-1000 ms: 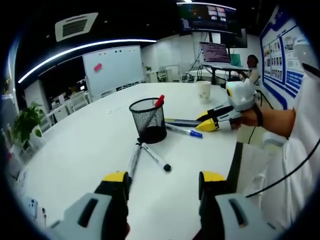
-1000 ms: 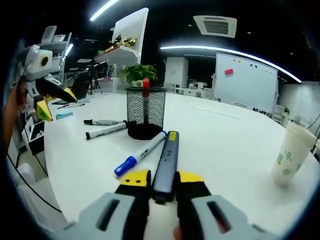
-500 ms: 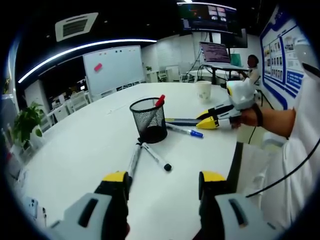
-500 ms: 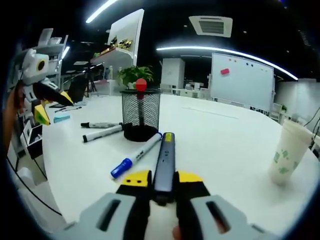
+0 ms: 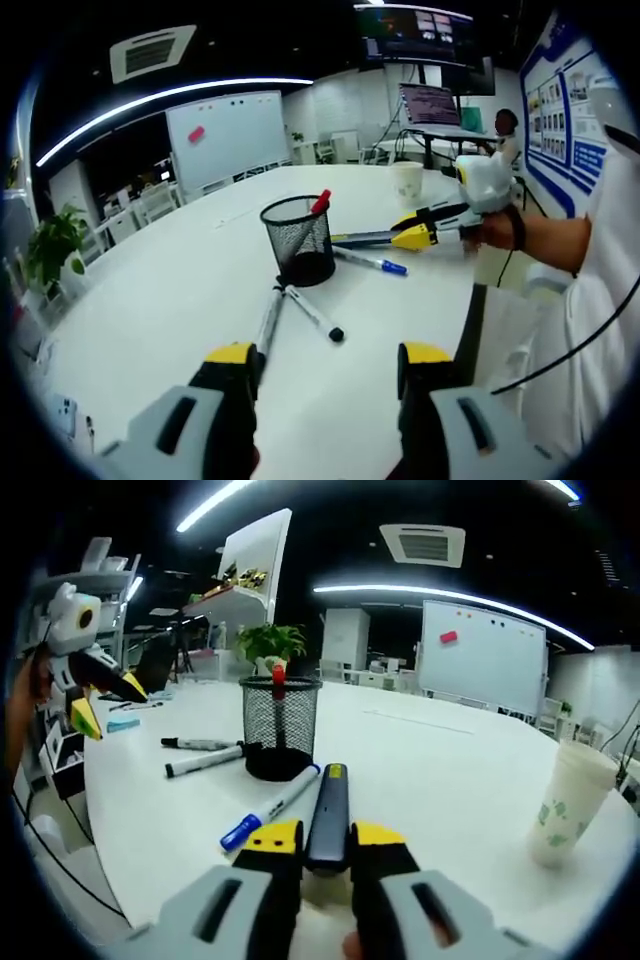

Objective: Place the scattered laser pointers and whiteboard markers into the pen holder and stack the scattered paper cups together

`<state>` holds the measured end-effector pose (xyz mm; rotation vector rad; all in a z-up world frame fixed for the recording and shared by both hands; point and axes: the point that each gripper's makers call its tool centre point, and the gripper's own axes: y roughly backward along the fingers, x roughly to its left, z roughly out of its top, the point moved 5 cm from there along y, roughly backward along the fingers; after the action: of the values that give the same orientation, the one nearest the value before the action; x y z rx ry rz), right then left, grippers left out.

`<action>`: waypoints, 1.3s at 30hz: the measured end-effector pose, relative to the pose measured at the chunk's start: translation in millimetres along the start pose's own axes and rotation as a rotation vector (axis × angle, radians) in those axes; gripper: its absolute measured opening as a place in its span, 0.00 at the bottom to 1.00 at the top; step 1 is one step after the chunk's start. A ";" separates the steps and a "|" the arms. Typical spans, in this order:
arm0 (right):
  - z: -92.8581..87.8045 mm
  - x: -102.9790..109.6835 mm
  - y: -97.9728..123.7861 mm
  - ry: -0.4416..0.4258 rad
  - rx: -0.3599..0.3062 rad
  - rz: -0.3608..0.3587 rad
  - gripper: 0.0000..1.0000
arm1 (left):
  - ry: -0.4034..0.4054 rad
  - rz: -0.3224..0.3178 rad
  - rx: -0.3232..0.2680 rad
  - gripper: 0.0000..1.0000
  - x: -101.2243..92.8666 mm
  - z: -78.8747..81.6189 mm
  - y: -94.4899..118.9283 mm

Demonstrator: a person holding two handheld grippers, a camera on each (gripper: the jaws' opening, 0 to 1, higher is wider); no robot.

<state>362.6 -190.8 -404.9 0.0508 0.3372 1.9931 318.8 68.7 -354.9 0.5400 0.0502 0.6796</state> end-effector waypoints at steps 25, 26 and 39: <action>19.3 -6.3 5.4 0.040 -0.079 -0.038 0.18 | 0.001 0.003 -0.001 0.57 1.0 0.3 1.7; 19.2 -6.1 5.4 0.039 -0.078 -0.038 0.18 | 0.001 0.004 -0.001 0.57 1.0 0.1 1.8; 19.3 -8.0 7.2 0.031 -0.087 -0.045 0.18 | 0.004 0.004 0.000 0.57 -0.2 -0.8 1.5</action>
<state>363.3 -196.7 -383.6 -0.0419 0.2689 1.9632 317.5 69.9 -354.9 0.5391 0.0528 0.6843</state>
